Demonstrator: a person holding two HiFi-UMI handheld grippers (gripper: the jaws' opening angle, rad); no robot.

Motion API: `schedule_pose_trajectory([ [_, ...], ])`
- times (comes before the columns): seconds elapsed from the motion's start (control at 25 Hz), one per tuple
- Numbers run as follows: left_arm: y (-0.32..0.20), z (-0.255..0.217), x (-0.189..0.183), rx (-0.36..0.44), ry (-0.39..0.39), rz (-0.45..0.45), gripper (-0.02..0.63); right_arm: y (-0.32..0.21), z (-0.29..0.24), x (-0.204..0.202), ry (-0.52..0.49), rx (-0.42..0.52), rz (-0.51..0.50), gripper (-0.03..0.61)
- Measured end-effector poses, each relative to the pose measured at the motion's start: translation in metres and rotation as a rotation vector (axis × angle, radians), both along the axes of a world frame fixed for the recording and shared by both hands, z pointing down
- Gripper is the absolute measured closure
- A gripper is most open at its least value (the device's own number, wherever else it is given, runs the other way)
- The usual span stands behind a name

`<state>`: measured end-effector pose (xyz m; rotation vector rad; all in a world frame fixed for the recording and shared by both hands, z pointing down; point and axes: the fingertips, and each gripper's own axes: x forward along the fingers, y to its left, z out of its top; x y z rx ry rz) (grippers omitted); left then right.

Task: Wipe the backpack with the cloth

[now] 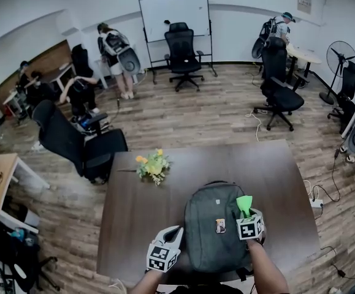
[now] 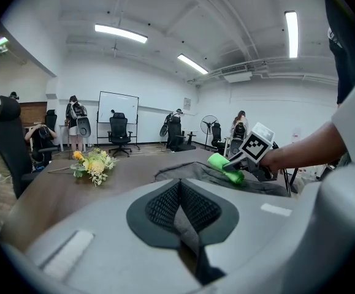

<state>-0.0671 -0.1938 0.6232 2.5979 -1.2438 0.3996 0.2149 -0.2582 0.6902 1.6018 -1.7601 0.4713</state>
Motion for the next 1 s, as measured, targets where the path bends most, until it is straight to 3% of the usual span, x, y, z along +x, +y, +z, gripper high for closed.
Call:
schedule_pose_trajectory([
  [0.36,0.008,-0.006,-0.008,0.001,0.023,-0.030,0.594,0.017,-0.039,-0.056,-0.122,0.090,-0.077,0.476],
  [0.56,0.015,-0.003,-0.007,-0.008,0.028,-0.034,0.594,0.031,-0.039,-0.113,-0.193,0.115,-0.217,0.478],
  [0.76,0.021,-0.004,-0.009,-0.010,0.023,-0.028,0.594,0.049,-0.026,-0.161,-0.248,0.071,-0.301,0.479],
  [1.0,0.024,0.001,-0.016,-0.022,0.019,-0.040,0.594,0.063,-0.006,-0.203,-0.341,-0.044,-0.333,0.479],
])
